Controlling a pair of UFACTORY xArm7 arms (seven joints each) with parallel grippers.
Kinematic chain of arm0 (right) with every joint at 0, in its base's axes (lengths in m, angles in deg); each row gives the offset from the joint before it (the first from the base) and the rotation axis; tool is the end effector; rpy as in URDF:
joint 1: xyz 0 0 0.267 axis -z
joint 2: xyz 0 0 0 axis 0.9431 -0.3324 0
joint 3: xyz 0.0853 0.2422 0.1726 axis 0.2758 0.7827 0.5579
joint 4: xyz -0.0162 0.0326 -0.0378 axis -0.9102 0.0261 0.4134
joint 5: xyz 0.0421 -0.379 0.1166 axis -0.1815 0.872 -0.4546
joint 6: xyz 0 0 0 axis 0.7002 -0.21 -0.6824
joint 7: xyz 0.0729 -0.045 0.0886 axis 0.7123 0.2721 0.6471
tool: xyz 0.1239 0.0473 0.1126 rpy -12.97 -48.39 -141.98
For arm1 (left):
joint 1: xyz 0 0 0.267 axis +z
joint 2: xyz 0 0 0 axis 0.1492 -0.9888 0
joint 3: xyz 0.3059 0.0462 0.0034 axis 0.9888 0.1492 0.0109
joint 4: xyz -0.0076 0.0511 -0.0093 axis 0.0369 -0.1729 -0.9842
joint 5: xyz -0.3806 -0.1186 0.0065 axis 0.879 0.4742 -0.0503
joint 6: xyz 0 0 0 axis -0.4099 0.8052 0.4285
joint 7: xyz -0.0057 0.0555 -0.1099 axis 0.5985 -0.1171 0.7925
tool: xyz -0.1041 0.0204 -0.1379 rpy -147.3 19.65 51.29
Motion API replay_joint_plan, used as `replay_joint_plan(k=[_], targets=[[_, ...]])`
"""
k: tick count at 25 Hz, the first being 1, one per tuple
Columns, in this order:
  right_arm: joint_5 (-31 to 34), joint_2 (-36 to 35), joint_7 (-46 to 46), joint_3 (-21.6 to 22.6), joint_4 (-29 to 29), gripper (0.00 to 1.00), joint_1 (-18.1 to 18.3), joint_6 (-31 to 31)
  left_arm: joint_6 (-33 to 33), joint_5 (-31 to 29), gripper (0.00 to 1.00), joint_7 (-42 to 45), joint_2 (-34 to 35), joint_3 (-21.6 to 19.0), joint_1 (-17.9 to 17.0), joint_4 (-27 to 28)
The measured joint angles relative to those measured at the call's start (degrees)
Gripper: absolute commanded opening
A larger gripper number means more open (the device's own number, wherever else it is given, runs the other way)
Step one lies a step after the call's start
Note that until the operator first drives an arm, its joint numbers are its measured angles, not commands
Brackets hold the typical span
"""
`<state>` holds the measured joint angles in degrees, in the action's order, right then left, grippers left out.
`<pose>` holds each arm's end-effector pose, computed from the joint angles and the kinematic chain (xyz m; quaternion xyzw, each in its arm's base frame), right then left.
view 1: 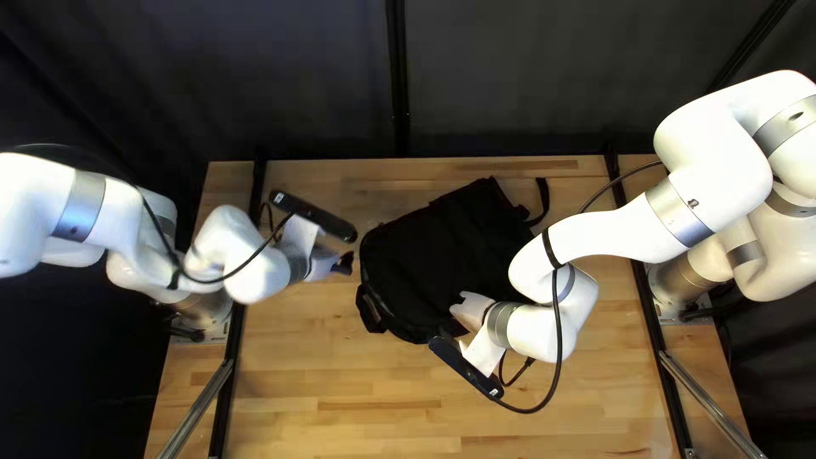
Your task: Remove a lunch box from a kids backpack
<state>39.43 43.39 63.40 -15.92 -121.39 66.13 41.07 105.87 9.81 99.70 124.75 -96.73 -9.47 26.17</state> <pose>0.5658 0.0950 0.0818 0.8408 0.4455 0.1099 0.2871 0.3012 0.0453 0.0725 -0.8124 -0.4814 -0.2773 0.1772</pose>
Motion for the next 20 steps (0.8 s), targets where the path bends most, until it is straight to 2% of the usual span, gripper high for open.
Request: replay_joint_plan(k=[5,9,14,20], targets=[[-0.7,0.6,-0.4,0.2,0.8,0.0,-0.3,-0.8,5.7,5.8,1.0,-0.5,1.5,-1.4,-4.7,1.7],[-8.5,4.6,-5.1,1.0,2.5,0.0,0.0,-3.8,10.2,9.3,1.0,-2.2,1.0,-1.9,-6.8,5.0],[-16.5,9.8,-8.5,1.9,3.9,0.0,-0.5,-8.8,12.7,10.2,1.0,-3.5,-3.1,-2.3,-6.7,9.6],[-22.4,16.1,-8.9,2.6,6.2,0.0,-1.4,-13.3,11.0,6.8,1.0,-2.8,-10.6,-2.9,-4.4,13.9]])
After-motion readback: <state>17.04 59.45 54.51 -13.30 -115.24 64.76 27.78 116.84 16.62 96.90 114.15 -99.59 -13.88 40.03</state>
